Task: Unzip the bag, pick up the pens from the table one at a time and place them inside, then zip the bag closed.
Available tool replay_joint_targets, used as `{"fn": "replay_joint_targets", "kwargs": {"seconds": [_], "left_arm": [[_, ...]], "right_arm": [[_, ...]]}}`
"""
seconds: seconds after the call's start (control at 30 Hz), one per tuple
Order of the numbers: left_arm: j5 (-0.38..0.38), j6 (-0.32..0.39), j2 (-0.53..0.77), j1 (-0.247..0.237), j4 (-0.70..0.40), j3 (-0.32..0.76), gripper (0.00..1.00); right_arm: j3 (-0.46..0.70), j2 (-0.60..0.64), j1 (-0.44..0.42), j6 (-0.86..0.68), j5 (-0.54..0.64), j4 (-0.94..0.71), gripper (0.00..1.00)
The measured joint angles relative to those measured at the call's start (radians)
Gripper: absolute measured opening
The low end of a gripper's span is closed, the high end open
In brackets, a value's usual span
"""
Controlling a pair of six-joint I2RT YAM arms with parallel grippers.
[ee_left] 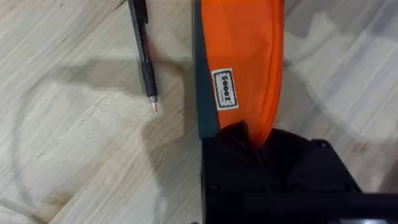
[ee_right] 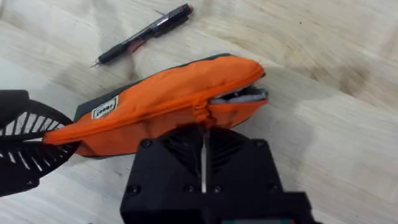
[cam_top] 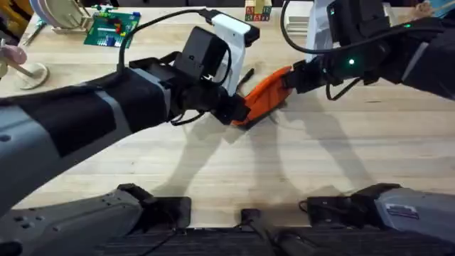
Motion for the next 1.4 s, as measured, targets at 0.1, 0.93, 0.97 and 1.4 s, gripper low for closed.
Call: {"fn": "replay_joint_targets", "kwargs": {"seconds": [0.1, 0.93, 0.97, 1.4], "left_arm": [[0.000, 0.000, 0.000, 0.000, 0.000, 0.000, 0.043], [0.000, 0.000, 0.000, 0.000, 0.000, 0.000, 0.043], [0.000, 0.000, 0.000, 0.000, 0.000, 0.000, 0.043], [0.001, 0.000, 0.000, 0.000, -0.002, 0.000, 0.043]], "right_arm": [[0.000, 0.000, 0.000, 0.000, 0.000, 0.000, 0.035], [-0.003, -0.131, 0.002, -0.002, -0.079, -0.015, 0.030], [-0.003, -0.131, 0.004, -0.003, -0.085, -0.016, 0.030], [-0.003, -0.131, 0.152, -0.004, -0.102, -0.005, 0.030]]}}
